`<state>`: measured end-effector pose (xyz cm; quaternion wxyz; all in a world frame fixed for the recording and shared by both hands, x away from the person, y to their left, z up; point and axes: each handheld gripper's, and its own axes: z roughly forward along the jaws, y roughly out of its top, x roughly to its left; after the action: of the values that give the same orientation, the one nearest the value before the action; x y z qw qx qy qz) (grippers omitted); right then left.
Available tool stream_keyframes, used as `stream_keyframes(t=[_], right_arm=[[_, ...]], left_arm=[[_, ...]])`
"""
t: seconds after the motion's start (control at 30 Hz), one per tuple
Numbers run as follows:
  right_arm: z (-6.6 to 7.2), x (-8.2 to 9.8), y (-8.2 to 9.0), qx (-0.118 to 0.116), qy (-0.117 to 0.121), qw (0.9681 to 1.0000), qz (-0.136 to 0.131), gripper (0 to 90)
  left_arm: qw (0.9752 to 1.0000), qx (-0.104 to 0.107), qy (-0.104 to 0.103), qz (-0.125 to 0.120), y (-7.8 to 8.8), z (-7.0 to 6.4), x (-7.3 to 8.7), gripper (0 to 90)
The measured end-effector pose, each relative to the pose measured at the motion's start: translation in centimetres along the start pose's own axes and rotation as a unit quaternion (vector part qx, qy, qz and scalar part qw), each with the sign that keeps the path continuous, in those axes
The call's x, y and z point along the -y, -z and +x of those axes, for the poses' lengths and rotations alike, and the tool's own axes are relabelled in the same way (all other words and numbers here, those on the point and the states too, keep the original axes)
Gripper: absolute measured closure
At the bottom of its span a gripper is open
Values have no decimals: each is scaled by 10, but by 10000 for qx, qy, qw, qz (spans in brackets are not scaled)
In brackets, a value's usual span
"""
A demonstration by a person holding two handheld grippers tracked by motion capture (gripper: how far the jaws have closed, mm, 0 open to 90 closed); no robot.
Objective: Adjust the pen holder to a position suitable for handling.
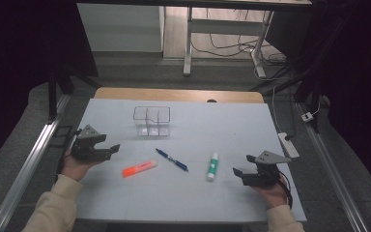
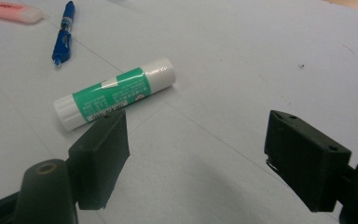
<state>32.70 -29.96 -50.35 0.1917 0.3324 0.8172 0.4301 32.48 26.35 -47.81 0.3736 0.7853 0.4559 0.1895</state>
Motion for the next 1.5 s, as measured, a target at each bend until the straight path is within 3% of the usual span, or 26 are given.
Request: stream_keyframes(t=[0.43, 0.57, 0.8, 1.17, 1.33, 1.5], right_arm=[[-1, 2, 0, 51, -14, 10000, 64, 218], [-1, 1, 0, -5, -75, 10000, 4, 219], [0, 0, 1, -10, -49, 10000, -16, 219], [0, 1, -1, -12, -53, 10000, 41, 220], [1, 2, -1, -4, -74, 10000, 40, 220], [0, 2, 0, 7, -59, 10000, 60, 220]], left_arm=[[9999, -145, 19, 91, -12, 23, -17, 377], [9998, -162, 76, 81, -15, 27, -22, 456], [9994, -286, -2, 185, -26, 28, -37, 653], [9992, -155, -74, 367, -51, 29, -48, 884], [9982, -178, -146, 559, -63, 28, -45, 889], [9985, -102, -113, 526, -66, 27, -46, 889]])
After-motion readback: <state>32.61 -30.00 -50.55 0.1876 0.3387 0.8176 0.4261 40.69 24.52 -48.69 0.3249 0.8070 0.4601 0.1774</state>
